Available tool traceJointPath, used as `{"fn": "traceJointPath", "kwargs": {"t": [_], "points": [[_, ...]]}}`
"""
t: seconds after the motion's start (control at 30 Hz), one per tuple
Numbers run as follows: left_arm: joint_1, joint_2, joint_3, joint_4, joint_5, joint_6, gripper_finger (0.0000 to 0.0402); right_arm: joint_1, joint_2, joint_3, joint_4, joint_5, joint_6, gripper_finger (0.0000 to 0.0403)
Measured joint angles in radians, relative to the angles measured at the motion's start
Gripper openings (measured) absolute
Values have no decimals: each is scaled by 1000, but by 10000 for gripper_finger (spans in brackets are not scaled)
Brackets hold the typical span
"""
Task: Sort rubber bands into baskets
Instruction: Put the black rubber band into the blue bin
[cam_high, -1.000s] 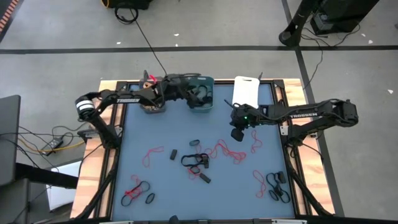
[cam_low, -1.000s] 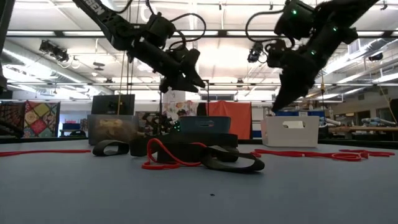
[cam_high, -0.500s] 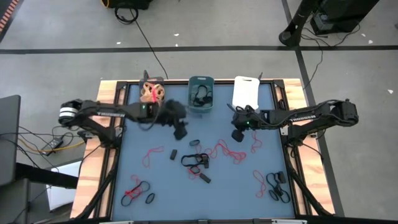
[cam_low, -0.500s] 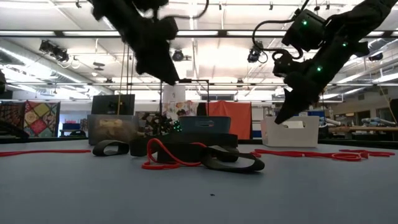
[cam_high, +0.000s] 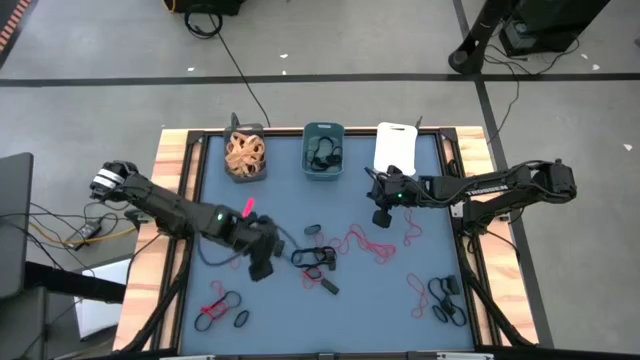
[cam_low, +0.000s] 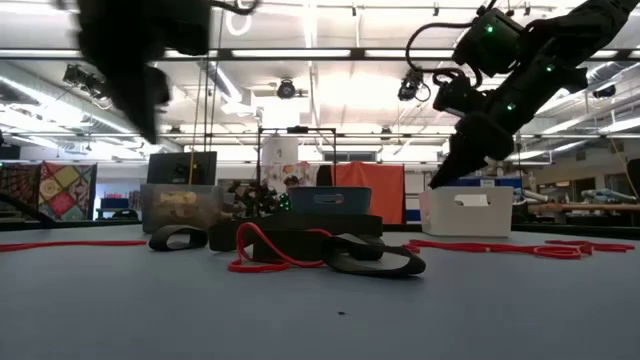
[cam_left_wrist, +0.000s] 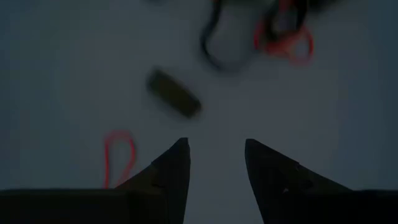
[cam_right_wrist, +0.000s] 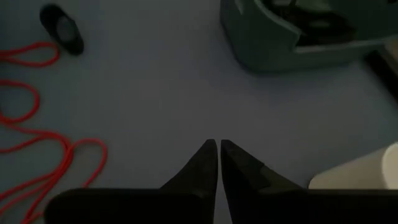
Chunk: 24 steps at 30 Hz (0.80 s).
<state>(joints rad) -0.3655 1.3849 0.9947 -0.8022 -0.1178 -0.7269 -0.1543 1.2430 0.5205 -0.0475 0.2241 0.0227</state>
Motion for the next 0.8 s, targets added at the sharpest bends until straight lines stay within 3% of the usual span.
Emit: {"fn": "traceJointPath", "kwargs": {"t": [0.47, 0.8], "points": [[-288, 1, -1, -52, 35, -42, 157, 0, 0, 0, 47, 1, -69, 54], [-444, 11, -94, 9, 42, -161, 157, 0, 0, 0, 47, 3, -68, 85]]}}
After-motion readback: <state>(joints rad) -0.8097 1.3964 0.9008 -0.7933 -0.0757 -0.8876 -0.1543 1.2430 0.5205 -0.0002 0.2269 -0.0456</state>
